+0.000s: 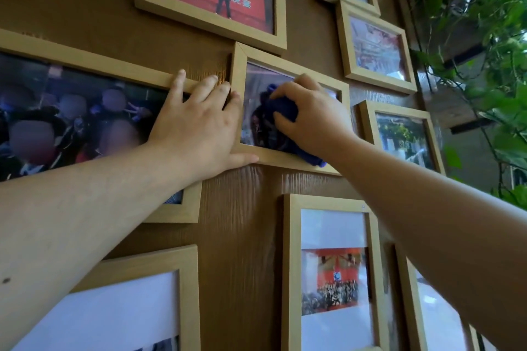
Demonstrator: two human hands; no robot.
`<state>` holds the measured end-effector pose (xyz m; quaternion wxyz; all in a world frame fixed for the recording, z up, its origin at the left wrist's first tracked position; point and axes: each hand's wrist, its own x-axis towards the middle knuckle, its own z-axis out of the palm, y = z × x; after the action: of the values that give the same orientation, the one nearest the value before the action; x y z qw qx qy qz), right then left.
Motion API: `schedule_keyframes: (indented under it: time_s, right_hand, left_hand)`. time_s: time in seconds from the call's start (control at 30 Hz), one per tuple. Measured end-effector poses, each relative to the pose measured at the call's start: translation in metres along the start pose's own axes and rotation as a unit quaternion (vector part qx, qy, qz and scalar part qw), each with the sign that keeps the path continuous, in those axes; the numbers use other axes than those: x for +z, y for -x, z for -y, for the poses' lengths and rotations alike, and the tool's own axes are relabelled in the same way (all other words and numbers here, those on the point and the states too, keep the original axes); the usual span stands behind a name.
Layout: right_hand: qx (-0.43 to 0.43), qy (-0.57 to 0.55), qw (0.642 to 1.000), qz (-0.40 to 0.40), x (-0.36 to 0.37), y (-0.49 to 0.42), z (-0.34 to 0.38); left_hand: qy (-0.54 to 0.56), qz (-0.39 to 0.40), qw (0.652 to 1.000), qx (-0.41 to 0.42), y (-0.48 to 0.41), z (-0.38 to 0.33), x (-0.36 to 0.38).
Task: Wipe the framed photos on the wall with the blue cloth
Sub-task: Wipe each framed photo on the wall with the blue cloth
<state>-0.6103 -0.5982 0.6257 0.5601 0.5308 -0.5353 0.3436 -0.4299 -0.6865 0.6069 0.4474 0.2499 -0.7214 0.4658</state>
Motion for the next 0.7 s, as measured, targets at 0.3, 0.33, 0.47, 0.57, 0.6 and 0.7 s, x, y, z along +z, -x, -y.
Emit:
schedule_keyframes:
  time_s: [0.3, 0.33, 0.47, 0.57, 0.6, 0.7]
  right_hand:
    - [0.149, 0.056, 0.987, 0.028, -0.011, 0.032, -0.051]
    - [0.126, 0.038, 0.991, 0.034, -0.009, 0.03, -0.041]
    - [-0.005, -0.042, 0.997, 0.062, -0.003, 0.022, 0.003]
    - [-0.073, -0.048, 0.994, 0.064, -0.002, 0.015, 0.025]
    - [-0.081, -0.046, 0.994, 0.061, -0.001, 0.013, 0.029]
    - [-0.069, -0.03, 0.996, 0.048, -0.001, 0.014, 0.027]
  left_hand:
    - [-0.001, 0.002, 1.0, -0.006, 0.0, 0.001, 0.002]
    - [-0.001, 0.002, 1.0, -0.005, 0.0, 0.001, 0.002]
    - [0.0, 0.004, 1.0, -0.007, 0.0, -0.001, 0.001]
    - [-0.001, 0.005, 1.0, -0.008, 0.0, -0.001, 0.0]
    - [-0.002, 0.004, 1.0, -0.007, 0.0, -0.001, 0.0]
    - [-0.002, 0.004, 1.0, -0.005, 0.0, -0.001, -0.001]
